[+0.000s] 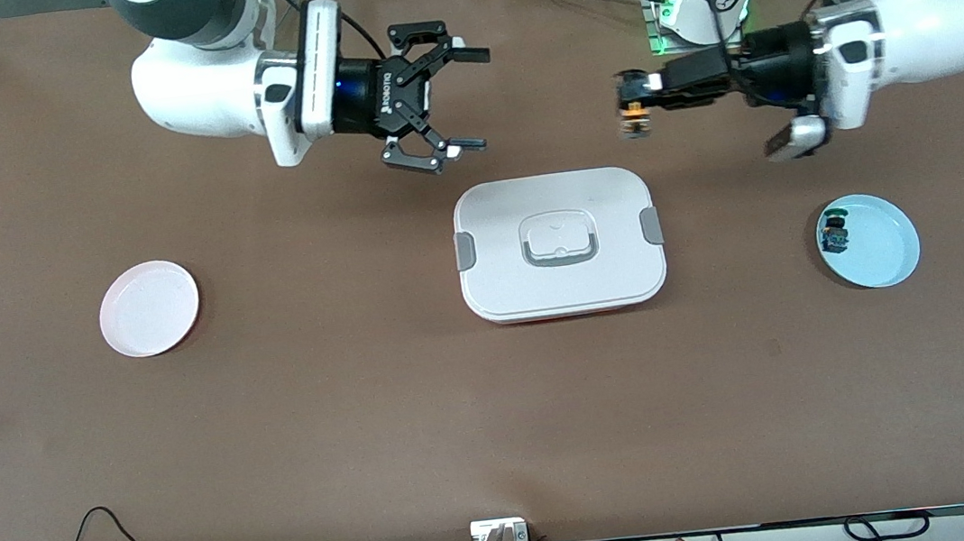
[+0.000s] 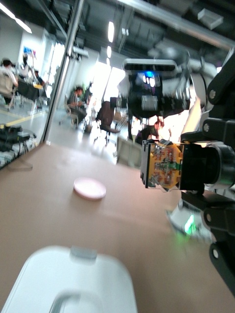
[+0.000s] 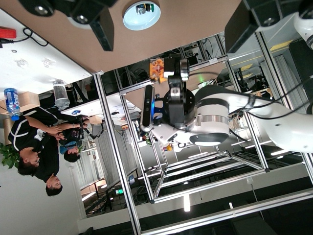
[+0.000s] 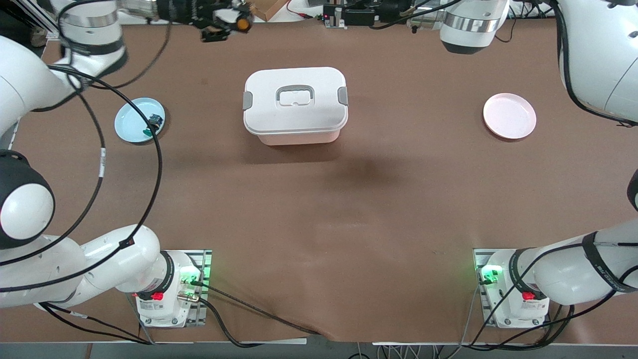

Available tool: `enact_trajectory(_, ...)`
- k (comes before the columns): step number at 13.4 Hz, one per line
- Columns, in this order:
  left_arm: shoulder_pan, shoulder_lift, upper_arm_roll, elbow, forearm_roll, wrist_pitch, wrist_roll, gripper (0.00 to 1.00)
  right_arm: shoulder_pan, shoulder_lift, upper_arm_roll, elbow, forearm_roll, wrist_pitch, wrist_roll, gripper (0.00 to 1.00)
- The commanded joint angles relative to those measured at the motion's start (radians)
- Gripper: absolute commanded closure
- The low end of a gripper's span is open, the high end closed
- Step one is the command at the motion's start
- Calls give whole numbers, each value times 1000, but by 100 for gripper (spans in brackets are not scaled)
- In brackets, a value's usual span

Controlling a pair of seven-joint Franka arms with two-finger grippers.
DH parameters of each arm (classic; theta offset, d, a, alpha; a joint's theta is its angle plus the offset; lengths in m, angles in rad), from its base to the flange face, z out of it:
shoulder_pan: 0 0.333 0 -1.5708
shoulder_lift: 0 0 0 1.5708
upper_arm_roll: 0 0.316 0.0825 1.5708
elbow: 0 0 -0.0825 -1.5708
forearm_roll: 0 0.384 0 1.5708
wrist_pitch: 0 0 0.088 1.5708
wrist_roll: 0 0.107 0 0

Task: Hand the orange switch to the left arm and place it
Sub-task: 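Carry the switch to the blue plate while the right gripper withdraws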

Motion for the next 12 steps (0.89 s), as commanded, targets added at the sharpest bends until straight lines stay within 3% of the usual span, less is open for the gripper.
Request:
enact_trajectory(1,151,52,-10,9,222,-90,155,100,-71,-43,0,-53,-80,-81,-9,0)
enact_trajectory(3,250,136,-11,78,468,-123,206,100,-97,-45,-58,-52,-182,-184,21,0)
enact_trajectory(6,304,227,-11,142,896,-95,244,100,-99,-42,-176,-50,-352,-391,197,0)
enact_trajectory(10,332,385,-10,135,1381,107,241,100,-100,-49,-271,-36,-574,-552,486,0)
enact_trajectory(12,331,480,-8,135,1552,210,188,100,-119,-49,-299,-36,-666,-571,630,0)
